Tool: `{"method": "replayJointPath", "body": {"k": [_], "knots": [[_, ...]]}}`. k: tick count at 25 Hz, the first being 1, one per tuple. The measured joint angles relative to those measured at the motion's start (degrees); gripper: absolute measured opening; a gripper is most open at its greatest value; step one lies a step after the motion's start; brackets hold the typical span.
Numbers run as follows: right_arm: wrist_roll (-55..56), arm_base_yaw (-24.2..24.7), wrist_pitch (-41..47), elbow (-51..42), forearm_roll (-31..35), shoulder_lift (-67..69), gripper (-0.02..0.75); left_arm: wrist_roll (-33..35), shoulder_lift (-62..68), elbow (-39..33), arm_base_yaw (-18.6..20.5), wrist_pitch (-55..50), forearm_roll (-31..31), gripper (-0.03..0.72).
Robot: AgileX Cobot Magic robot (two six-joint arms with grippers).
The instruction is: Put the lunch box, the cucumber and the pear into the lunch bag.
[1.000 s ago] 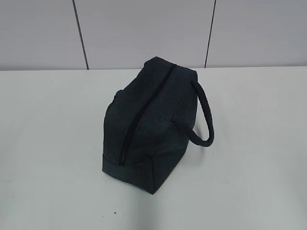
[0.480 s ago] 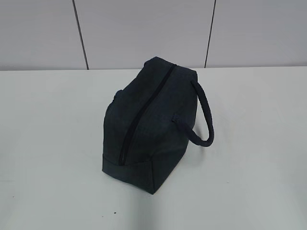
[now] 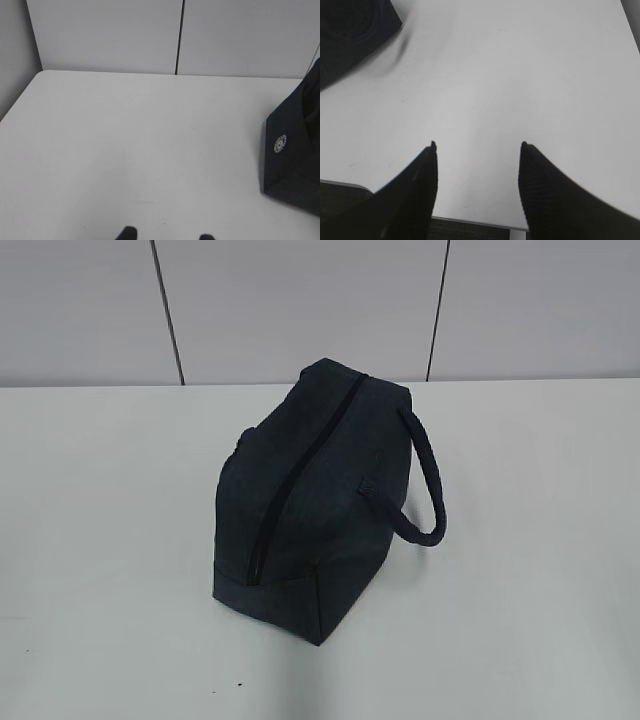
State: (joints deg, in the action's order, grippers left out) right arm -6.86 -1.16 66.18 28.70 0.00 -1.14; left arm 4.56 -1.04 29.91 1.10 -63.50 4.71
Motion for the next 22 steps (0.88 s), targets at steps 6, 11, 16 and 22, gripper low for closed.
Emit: {"method": "replayJointPath", "body": {"k": [6,11,16,22], "knots": [[0.0,0.4,-0.1,0.0,0.0,0.0,0.412,0.0,0.0,0.0,0.0,0.0,0.0,0.242],[0.0,0.4,-0.1,0.0,0.0,0.0,0.412,0.0,0.0,0.0,0.0,0.0,0.0,0.241],[0.0,0.4,-0.1,0.0,0.0,0.0,0.412,0.0,0.0,0.0,0.0,0.0,0.0,0.239],[0.0,0.4,-0.1,0.0,0.0,0.0,0.412,0.0,0.0,0.0,0.0,0.0,0.0,0.239]]}}
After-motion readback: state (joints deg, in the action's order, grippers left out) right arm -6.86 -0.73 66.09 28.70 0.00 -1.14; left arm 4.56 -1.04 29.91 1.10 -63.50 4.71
